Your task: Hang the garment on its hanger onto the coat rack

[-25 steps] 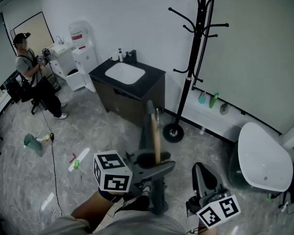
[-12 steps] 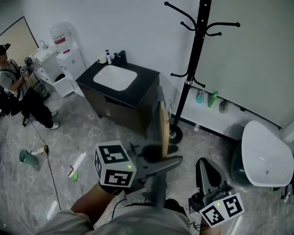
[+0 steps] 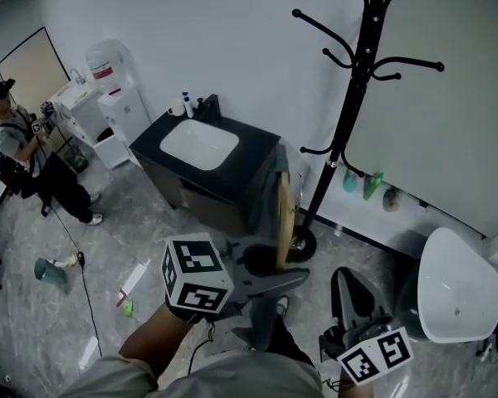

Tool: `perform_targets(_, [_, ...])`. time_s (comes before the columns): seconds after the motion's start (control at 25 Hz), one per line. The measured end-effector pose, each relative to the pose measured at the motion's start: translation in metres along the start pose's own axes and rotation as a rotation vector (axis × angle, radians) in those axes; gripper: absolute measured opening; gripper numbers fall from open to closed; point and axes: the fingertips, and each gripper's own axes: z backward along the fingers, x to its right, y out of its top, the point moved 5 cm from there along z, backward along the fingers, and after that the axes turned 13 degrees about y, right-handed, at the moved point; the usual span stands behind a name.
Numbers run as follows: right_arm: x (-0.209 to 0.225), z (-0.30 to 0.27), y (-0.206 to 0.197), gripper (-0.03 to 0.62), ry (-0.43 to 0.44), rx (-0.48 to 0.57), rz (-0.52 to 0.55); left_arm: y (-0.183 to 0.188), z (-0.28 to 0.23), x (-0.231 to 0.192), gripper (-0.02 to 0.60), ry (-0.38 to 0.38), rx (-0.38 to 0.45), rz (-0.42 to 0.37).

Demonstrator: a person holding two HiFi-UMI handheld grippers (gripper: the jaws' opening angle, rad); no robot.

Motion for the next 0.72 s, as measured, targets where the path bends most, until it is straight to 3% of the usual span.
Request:
perform_targets(0.52, [0.133, -0.119, 0.039, 0.015, 0.132, 0.016, -0.015, 0.054, -0.054, -0.142, 0.138, -0.043, -0.037, 0.048])
perform_targets(0.72, [0.158, -0.141, 0.045, 0.015, 0.143, 0.019, -0.028, 0.069, -0.066, -0.175, 0.138, -0.047, -0.048, 0.041])
